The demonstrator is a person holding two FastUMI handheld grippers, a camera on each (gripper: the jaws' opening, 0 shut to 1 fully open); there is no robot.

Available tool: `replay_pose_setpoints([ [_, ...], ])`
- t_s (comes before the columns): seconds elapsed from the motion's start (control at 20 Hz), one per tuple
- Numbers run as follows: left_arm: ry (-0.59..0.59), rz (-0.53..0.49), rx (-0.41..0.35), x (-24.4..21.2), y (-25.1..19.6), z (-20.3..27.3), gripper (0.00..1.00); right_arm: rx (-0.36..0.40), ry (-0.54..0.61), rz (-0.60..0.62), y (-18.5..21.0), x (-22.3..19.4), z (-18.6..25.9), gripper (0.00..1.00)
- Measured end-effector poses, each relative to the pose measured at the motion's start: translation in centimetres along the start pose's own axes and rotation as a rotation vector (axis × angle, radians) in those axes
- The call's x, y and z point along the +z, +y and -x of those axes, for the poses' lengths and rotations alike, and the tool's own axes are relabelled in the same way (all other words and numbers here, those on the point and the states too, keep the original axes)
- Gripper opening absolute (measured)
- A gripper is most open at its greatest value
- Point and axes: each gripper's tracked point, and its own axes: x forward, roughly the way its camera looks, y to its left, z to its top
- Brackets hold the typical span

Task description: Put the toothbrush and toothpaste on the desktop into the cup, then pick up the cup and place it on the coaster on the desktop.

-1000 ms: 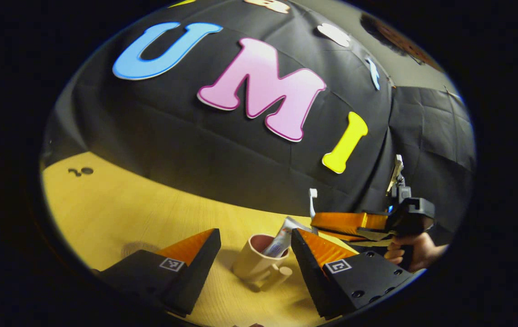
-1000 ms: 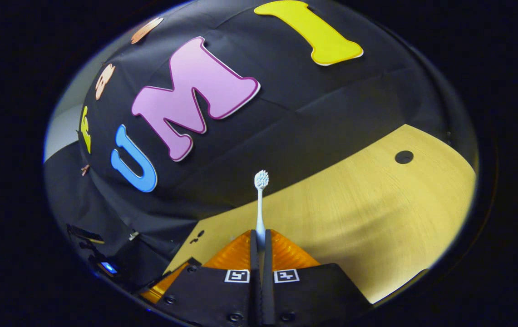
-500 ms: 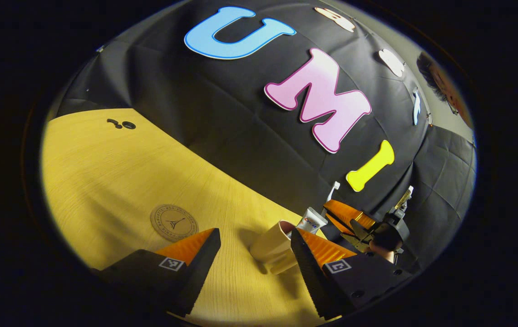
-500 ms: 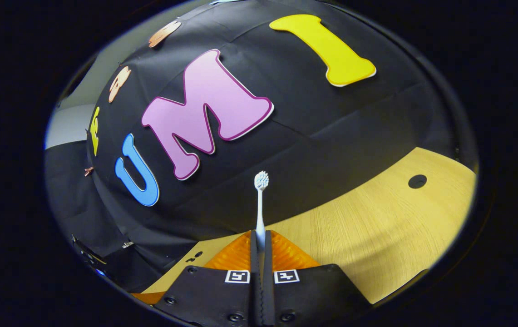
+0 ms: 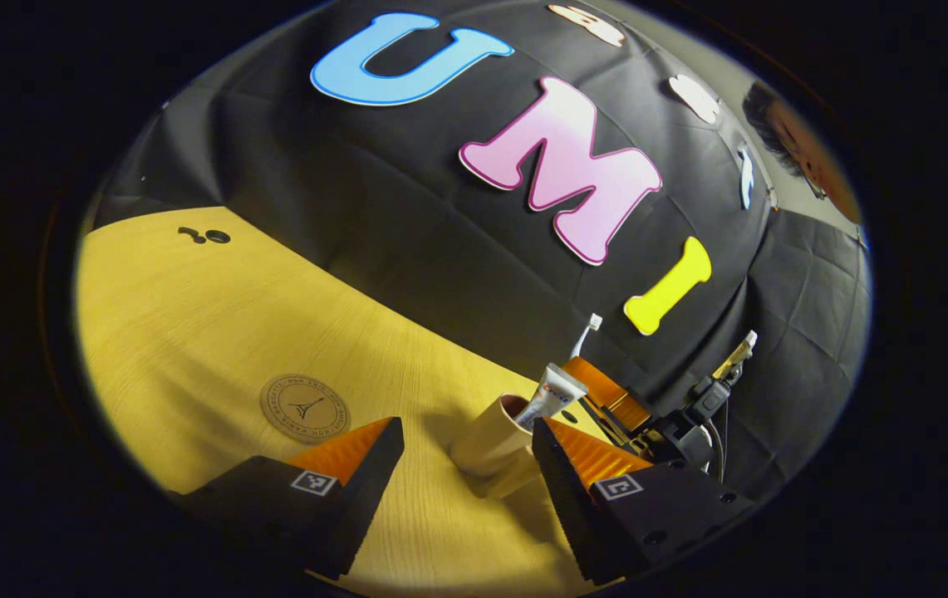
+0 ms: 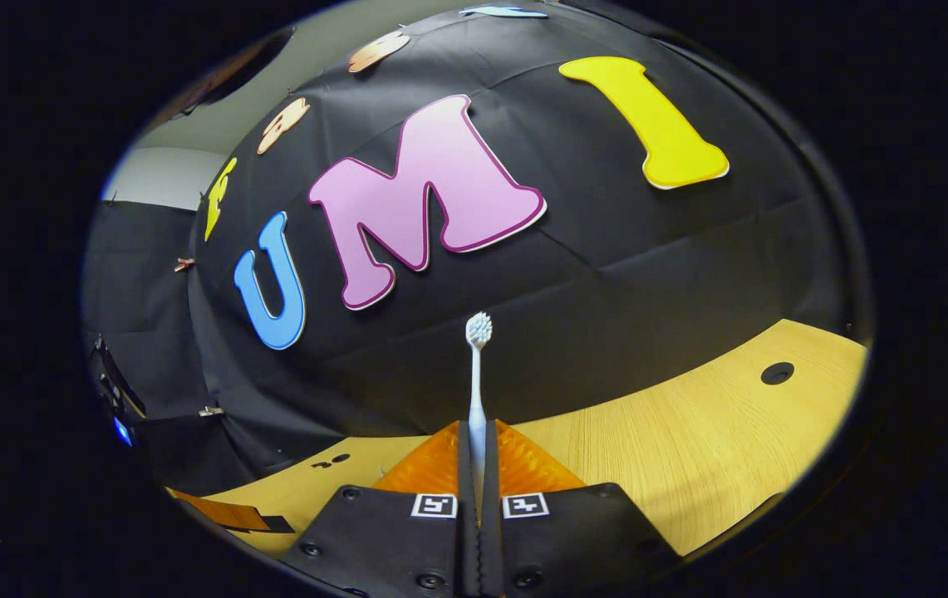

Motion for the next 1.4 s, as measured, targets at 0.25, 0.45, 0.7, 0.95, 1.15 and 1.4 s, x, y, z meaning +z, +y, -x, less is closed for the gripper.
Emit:
replay_pose_setpoints([
  [0.25,0.016,0.015,-0.013,-0.7,-0.2,0.0,0.96,-0.01,0.053,-0.004,-0.7,-1.4,1.1,0.13],
  [0.45,0.025,0.021,-0.018,-1.0,-0.4,0.2,0.96,0.002,0.062,0.006,-0.3,-0.5,2.3,0.6],
  [0.7,0.038,-0.004,0.018,-0.4,-0.3,0.9,0.89,-0.079,0.113,-0.043,-0.8,1.4,4.2,0.93],
  [0.95,0.034,-0.18,0.177,1.3,1.3,4.9,0.96,-0.185,0.267,0.004,-0.7,2.2,5.5,0.97],
  [1.15,0.056,-0.265,0.256,2.4,1.4,9.0,0.96,-0.224,0.375,0.012,0.6,2.9,5.8,0.98],
  [1.4,0.104,-0.272,0.272,2.8,0.8,11.9,0.97,-0.353,0.559,-0.15,0.6,2.0,5.7,0.98],
])
